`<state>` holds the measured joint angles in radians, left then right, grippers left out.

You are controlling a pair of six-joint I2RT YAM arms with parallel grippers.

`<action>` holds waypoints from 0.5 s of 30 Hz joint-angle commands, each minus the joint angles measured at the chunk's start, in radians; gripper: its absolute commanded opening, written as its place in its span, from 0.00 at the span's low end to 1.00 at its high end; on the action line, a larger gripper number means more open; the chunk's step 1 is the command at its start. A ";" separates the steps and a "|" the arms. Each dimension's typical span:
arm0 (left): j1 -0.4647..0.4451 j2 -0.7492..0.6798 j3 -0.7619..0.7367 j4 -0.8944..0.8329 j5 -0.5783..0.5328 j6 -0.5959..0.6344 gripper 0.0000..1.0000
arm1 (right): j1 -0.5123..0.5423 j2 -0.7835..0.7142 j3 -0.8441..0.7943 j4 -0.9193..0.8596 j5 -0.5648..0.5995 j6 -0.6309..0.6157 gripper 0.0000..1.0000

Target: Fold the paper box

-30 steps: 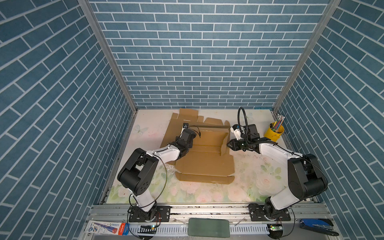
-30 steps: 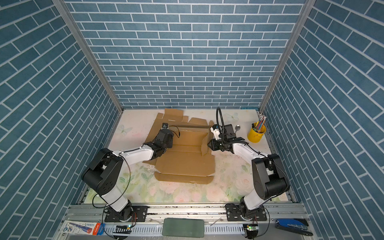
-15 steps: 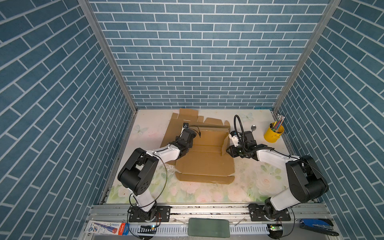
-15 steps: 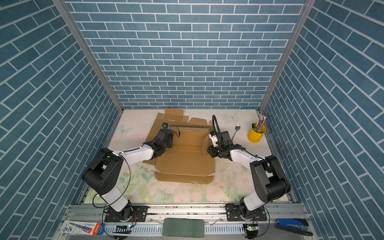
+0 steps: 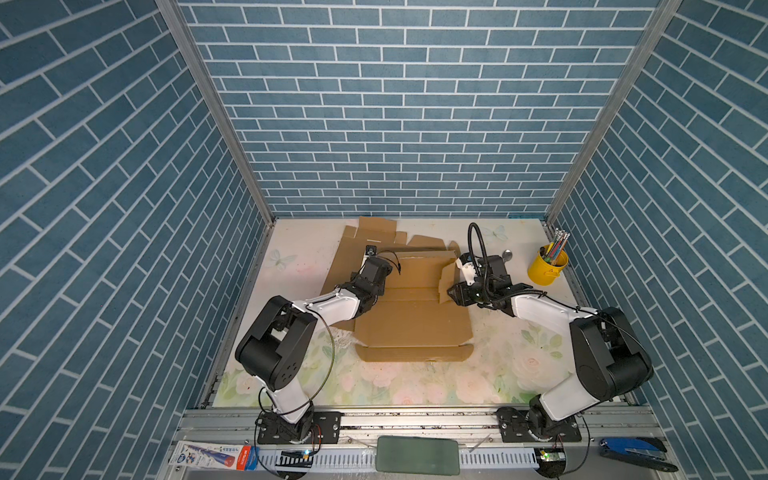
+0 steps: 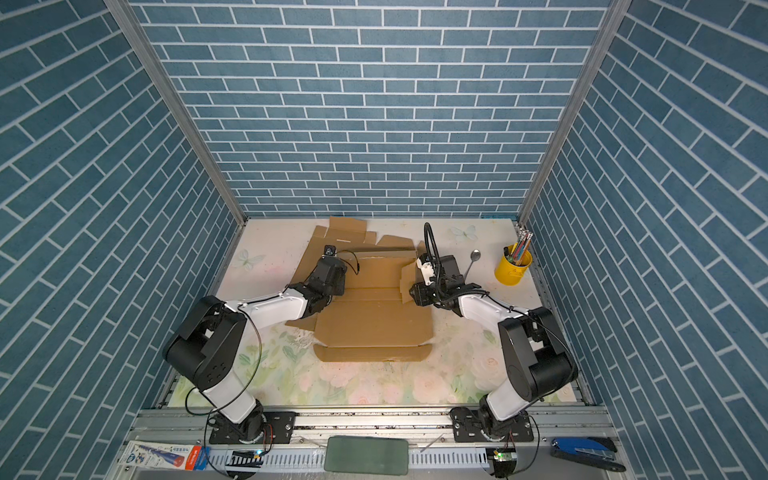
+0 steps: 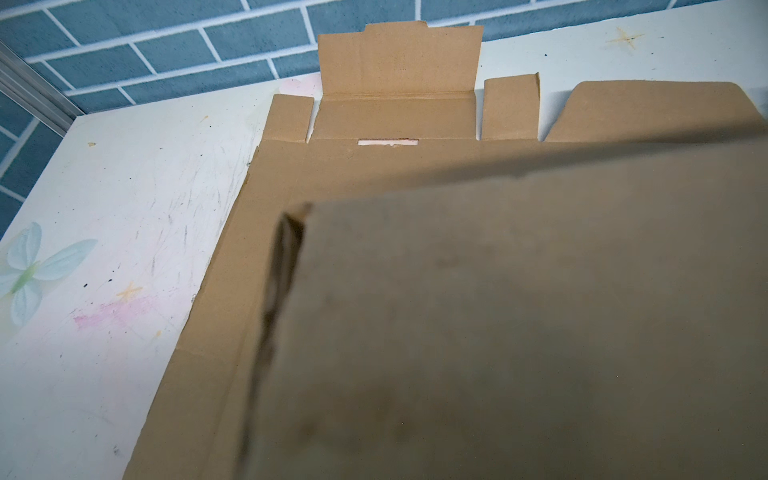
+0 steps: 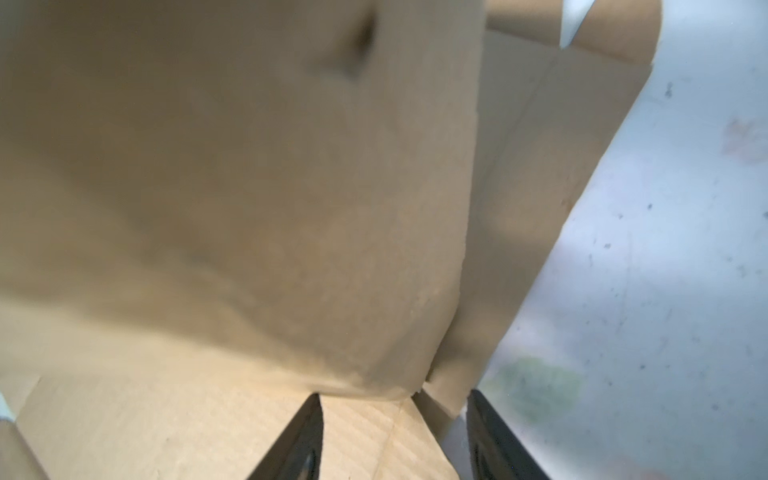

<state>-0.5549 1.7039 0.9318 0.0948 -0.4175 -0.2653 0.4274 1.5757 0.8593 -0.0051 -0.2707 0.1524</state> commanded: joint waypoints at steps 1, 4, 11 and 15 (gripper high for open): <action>-0.004 0.049 -0.022 -0.112 0.069 0.015 0.00 | 0.016 0.019 0.058 0.086 0.045 -0.017 0.56; -0.004 0.052 -0.021 -0.113 0.072 0.020 0.00 | 0.024 0.048 0.063 0.169 0.098 -0.026 0.55; -0.004 0.056 -0.015 -0.116 0.075 0.033 0.00 | 0.030 0.128 0.053 0.349 0.177 -0.069 0.48; -0.004 0.061 -0.010 -0.117 0.083 0.032 0.00 | 0.029 0.158 0.035 0.460 0.177 -0.068 0.47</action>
<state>-0.5541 1.7065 0.9356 0.0921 -0.4164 -0.2649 0.4435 1.7119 0.8761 0.3122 -0.1139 0.1474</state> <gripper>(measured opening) 0.074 0.469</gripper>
